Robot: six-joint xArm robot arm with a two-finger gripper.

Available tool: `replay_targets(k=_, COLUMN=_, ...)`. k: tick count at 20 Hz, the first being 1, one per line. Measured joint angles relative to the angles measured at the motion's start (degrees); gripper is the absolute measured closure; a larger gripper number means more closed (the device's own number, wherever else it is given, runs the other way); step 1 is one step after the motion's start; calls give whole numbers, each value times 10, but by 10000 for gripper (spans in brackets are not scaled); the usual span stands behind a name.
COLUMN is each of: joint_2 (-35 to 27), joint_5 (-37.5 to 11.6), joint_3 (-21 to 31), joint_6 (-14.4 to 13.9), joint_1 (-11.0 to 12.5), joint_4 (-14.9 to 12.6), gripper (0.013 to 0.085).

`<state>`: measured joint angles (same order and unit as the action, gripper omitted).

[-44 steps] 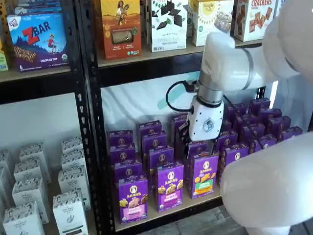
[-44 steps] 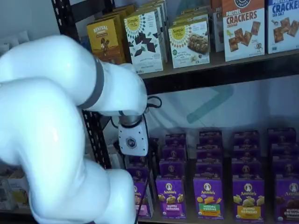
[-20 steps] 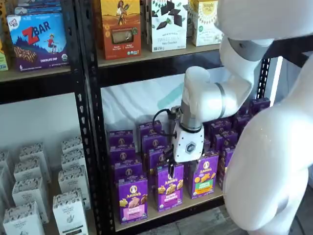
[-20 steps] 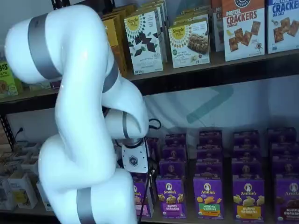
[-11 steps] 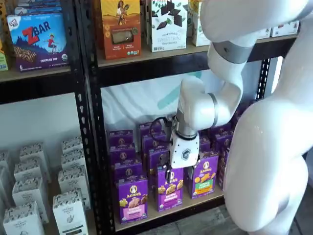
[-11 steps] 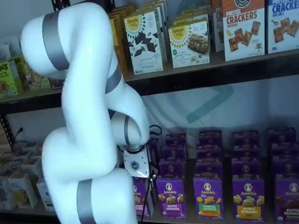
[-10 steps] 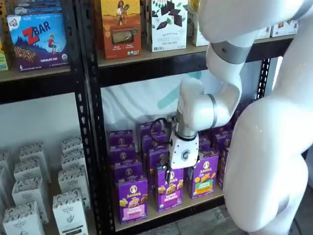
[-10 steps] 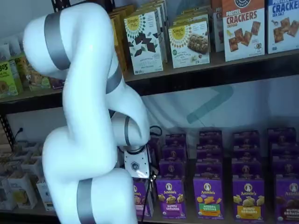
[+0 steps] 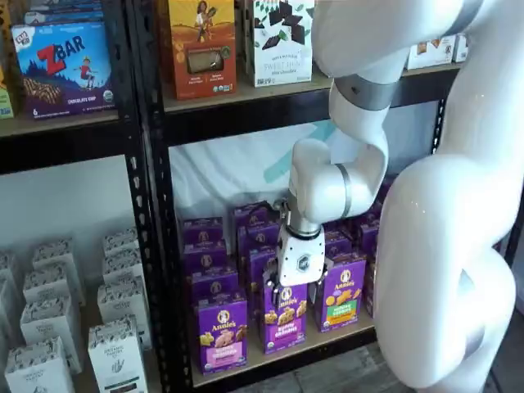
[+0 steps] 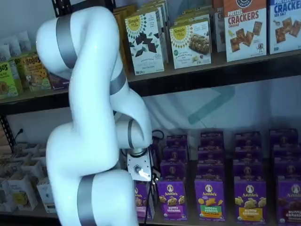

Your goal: Pick up the purple box with a pink patch in the middle, on the bottom shelf, the first box from the left

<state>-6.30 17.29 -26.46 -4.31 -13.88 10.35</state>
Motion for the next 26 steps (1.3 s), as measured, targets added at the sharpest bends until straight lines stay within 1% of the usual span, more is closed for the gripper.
replay_targets(k=2, joint_2=-17, joint_5=1, joint_3=-16, joint_6=2, joint_1=1, joint_4=1, gripper=130)
replay_targets(k=3, joint_2=-25, joint_5=0, joint_3=-24, joint_6=8, joint_1=1, joint_4=6, gripper=130)
replay_targets(k=4, joint_2=-36, joint_5=-3, joint_3=-33, joint_6=23, joint_1=0, joint_4=24, gripper=130)
replay_targets(k=5, joint_2=-47, joint_5=-7, joint_3=-44, joint_6=33, joint_1=-2, joint_4=35, gripper=130)
replay_targets(k=6, joint_2=-58, joint_5=-10, joint_3=-54, joint_6=34, joint_1=-2, joint_4=36, gripper=130)
replay_targets(k=8, joint_2=-82, joint_5=-9, joint_3=-78, joint_6=13, joint_1=-1, joint_4=14, gripper=130)
replay_targets(k=13, joint_2=-142, joint_5=5, joint_3=-141, joint_6=-32, joint_1=-5, joint_4=-28, gripper=130)
replay_targets(k=16, joint_2=-171, joint_5=6, joint_3=-170, joint_6=-48, joint_1=-10, joint_4=-40, gripper=130)
replay_targets(k=23, joint_2=-232, joint_5=14, joint_3=-241, joint_6=-102, joint_1=-23, joint_4=-83, gripper=130)
replay_targets(k=26, joint_2=-250, joint_5=18, joint_3=-265, joint_6=-107, joint_1=-25, joint_4=-86, gripper=130)
